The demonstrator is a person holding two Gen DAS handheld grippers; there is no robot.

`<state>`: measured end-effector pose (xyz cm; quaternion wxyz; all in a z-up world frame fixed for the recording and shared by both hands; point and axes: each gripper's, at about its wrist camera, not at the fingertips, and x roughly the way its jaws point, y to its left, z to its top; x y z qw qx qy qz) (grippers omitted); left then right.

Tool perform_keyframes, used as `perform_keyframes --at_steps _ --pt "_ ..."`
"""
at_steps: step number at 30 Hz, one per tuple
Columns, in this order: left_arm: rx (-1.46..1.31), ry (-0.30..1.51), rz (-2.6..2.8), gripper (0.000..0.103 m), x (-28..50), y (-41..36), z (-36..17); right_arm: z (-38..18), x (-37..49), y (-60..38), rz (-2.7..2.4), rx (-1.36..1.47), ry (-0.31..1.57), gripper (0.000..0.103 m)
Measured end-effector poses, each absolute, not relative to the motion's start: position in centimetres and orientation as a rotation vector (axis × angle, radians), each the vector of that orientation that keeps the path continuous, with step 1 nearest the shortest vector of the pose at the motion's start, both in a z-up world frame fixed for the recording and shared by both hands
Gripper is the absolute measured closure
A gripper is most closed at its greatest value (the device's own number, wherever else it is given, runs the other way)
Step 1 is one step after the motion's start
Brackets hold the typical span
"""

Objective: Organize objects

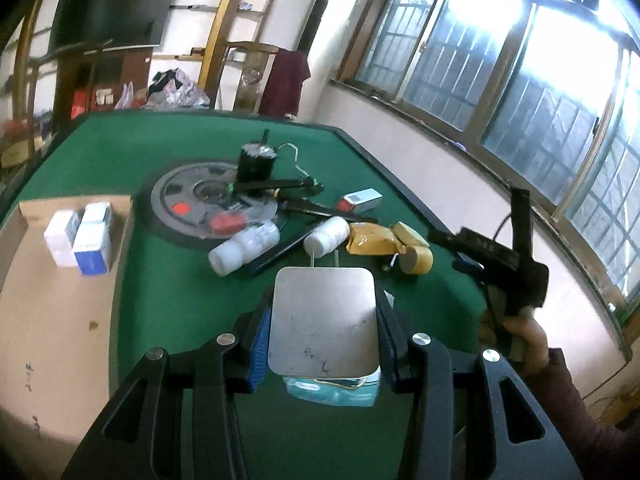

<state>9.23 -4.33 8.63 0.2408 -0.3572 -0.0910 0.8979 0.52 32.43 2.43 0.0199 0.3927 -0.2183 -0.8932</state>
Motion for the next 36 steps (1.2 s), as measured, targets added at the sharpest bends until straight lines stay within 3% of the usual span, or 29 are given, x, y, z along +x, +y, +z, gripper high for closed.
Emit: perform_keyframes --at_steps 12,16,20,22,24,31,32,33,34,36 --pt "-0.967 -0.427 2.528 0.064 8.3 -7.0 6.2 4.4 5.5 24.9 -2.655 1.267 -0.373 0.002" --pt "-1.016 -0.410 2.546 0.063 8.4 -7.6 5.1 4.3 6.2 22.3 -2.599 1.264 -0.306 0.002" --pt "-1.068 -0.433 2.553 0.051 8.6 -8.1 4.1 3.5 6.4 20.5 -2.550 1.294 -0.245 0.002" --pt "-1.095 -0.463 2.541 0.051 8.6 -8.4 3.7 4.2 6.7 20.8 -2.671 1.260 -0.134 0.002" --pt "-1.113 -0.480 2.538 0.041 8.8 -8.5 3.5 5.0 6.6 22.8 -2.794 1.221 -0.134 0.002" --pt "-1.163 -0.524 2.492 0.040 8.5 -8.0 2.4 3.9 2.7 28.4 -2.834 1.351 -0.205 0.002" --pt "-1.172 -0.521 2.489 0.040 8.5 -7.8 2.3 3.6 2.1 28.4 -2.825 1.360 -0.212 0.004" --pt "-1.177 -0.522 2.486 0.040 8.6 -7.7 2.2 3.1 1.5 28.3 -2.810 1.368 -0.220 0.016" --pt "-1.179 -0.523 2.486 0.040 8.6 -7.8 2.3 2.8 1.0 28.1 -2.797 1.374 -0.228 0.036" --pt "-1.176 -0.502 2.492 0.040 8.8 -7.5 2.3 1.8 -0.4 27.8 -2.765 1.400 -0.248 0.058"
